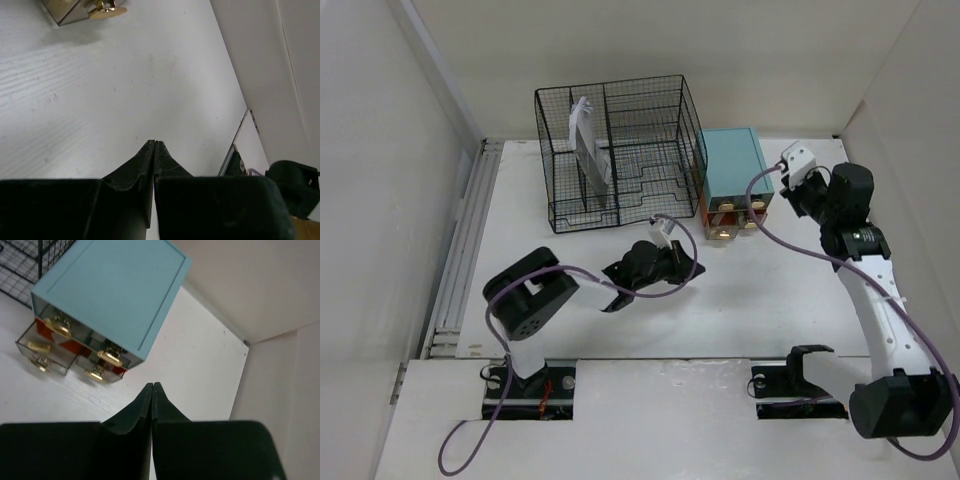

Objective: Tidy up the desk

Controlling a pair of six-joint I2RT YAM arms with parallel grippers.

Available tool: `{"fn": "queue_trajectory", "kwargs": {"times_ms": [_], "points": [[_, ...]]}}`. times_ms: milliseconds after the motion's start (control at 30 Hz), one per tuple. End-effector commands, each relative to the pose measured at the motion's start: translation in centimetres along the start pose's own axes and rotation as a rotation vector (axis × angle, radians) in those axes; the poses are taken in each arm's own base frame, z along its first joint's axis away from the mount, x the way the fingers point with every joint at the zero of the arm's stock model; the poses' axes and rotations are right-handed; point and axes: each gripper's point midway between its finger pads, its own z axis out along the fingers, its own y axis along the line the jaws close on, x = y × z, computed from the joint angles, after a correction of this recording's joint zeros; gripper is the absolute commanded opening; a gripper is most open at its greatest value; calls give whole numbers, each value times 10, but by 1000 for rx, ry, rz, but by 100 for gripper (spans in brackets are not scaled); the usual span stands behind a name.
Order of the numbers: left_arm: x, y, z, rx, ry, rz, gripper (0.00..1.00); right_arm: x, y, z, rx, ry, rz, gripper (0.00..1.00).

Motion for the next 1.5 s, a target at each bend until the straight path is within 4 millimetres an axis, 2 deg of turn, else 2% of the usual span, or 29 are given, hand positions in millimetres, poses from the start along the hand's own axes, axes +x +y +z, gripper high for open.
{"fn": "queue_trajectory", "kwargs": {"times_ms": [0,300,433,500,533,667,700,767,800,933,967,1033,1067,1100,1133,1167,1200,1233,1333,1367,1400,1433,1467], "points": [[-39,-42,25,166,-109,-12,0,-22,8,3,-97,-69,123,0],[-40,-17,77,73,-107,-36,0,-30,11,-4,-92,-127,276,0],[-50,-1,97,-23,-143,-54,0,-23,14,-1,-82,-98,377,0],[-51,5,104,-58,-147,-57,0,-21,17,-6,-66,-100,433,0],[-55,5,106,-68,-160,-57,0,-23,12,-7,-35,-111,448,0],[-62,17,122,-151,-169,-58,0,-10,10,-12,42,-99,599,0],[-53,28,124,-181,-145,-59,0,-13,9,-12,46,-112,612,0],[-65,28,133,-208,-174,-49,0,-8,15,-11,41,-105,660,0],[-65,28,133,-209,-174,-49,0,-10,12,-11,54,-115,657,0],[-69,34,141,-257,-178,-47,0,-2,19,-7,58,-113,763,0],[-73,42,143,-280,-182,-40,0,2,21,-6,65,-102,783,0],[-74,44,146,-295,-183,-39,0,2,19,-5,78,-112,803,1],[-75,55,149,-319,-178,-43,0,5,22,-4,75,-104,825,4],[-83,56,149,-324,-188,-46,0,9,24,-2,74,-101,826,4],[-80,60,152,-334,-179,-46,0,8,24,0,74,-105,835,4],[-83,70,153,-357,-185,-48,0,16,25,1,80,-89,841,6],[-91,69,154,-358,-195,-52,0,20,28,4,78,-82,854,6],[-87,75,155,-367,-187,-42,0,21,26,6,77,-86,856,6],[-95,79,156,-385,-197,-45,0,28,38,11,22,-75,863,9],[-104,81,155,-385,-212,-49,0,29,36,13,17,-77,866,9],[-102,83,155,-393,-204,-40,0,26,36,13,6,-92,861,9],[-107,88,155,-400,-212,-44,0,32,40,17,-15,-72,873,9],[-110,85,157,-392,-219,-44,0,35,40,19,-21,-64,879,9]]}}
